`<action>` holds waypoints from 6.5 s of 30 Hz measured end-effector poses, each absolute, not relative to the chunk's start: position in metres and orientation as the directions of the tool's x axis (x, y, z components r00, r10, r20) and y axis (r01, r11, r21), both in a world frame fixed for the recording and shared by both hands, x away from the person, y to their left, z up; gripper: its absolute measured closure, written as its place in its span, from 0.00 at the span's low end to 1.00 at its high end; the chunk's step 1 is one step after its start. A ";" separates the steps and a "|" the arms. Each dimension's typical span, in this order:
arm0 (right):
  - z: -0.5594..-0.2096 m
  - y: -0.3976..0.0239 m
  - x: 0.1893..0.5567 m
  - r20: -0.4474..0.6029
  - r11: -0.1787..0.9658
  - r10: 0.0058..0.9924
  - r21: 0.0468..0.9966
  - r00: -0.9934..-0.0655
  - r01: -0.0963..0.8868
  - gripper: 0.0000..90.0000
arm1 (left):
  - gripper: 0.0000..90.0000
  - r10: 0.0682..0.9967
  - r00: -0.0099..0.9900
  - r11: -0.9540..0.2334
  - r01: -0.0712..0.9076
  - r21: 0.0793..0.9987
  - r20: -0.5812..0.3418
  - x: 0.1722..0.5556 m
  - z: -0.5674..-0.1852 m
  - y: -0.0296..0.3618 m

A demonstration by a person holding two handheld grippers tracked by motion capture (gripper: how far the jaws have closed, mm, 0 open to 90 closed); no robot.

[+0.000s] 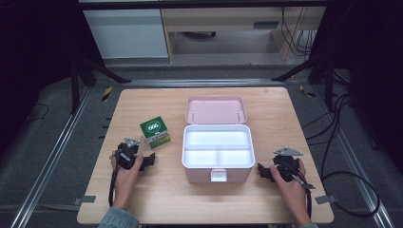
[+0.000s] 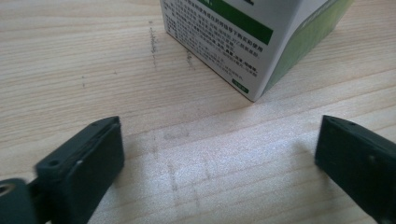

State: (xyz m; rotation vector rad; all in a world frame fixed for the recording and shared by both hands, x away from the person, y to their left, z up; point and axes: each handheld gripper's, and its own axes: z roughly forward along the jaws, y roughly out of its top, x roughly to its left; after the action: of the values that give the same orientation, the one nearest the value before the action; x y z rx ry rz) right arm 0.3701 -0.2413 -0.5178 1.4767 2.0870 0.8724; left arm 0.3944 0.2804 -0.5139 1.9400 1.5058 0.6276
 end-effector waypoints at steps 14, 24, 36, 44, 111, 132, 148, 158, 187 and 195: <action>-0.509 -0.244 0.334 0.048 0.227 0.921 0.740 -0.386 0.633 0.08 | 0.06 0.921 0.385 -0.289 0.568 0.771 0.061 0.318 -0.482 0.252; -0.487 -0.221 0.304 0.054 0.273 0.850 0.807 -0.525 0.524 0.15 | 0.08 0.808 0.585 -0.392 0.455 0.799 0.063 0.304 -0.474 0.187; -0.476 -0.184 0.296 0.039 0.334 0.755 0.836 -0.654 0.436 0.37 | 0.31 0.714 0.700 -0.399 0.409 0.821 -0.003 0.303 -0.472 0.155; -0.476 -0.177 0.305 0.011 0.357 0.761 0.828 -0.649 0.433 0.38 | 0.37 0.722 0.692 -0.392 0.403 0.827 0.006 0.307 -0.471 0.152; -0.489 -0.211 0.319 0.054 0.280 0.833 0.817 -0.550 0.504 0.34 | 0.21 0.670 0.719 -0.580 0.352 0.735 0.184 0.354 -0.370 0.232; -0.489 -0.216 0.319 0.036 0.294 0.838 0.811 -0.545 0.506 0.42 | 0.19 0.407 0.887 -0.777 0.209 0.593 0.220 0.420 -0.320 0.142; -0.489 -0.219 0.318 0.038 0.311 0.817 0.812 -0.576 0.494 0.52 | 0.59 0.177 0.965 -0.921 0.094 0.378 0.192 0.438 -0.350 0.081; -0.489 -0.219 0.317 0.039 0.319 0.806 0.813 -0.591 0.488 0.59 | 0.78 0.120 0.983 -0.942 0.069 0.327 0.138 0.446 -0.359 0.063; -0.492 -0.218 0.316 0.047 0.331 0.793 0.804 -0.607 0.494 0.63 | 0.99 0.021 1.000 -0.946 0.017 0.325 0.010 0.469 -0.370 0.059; -0.493 -0.220 0.316 0.050 0.328 0.795 0.803 -0.604 0.498 0.64 | 0.99 -0.001 1.000 -0.940 -0.004 0.341 0.010 0.470 -0.369 0.061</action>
State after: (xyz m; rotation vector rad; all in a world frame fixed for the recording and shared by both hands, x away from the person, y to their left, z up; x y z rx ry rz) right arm 0.3159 -0.2196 -0.4929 1.1490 2.2455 1.1671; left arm 0.4701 0.0610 -0.3694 2.7931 -0.0035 0.0131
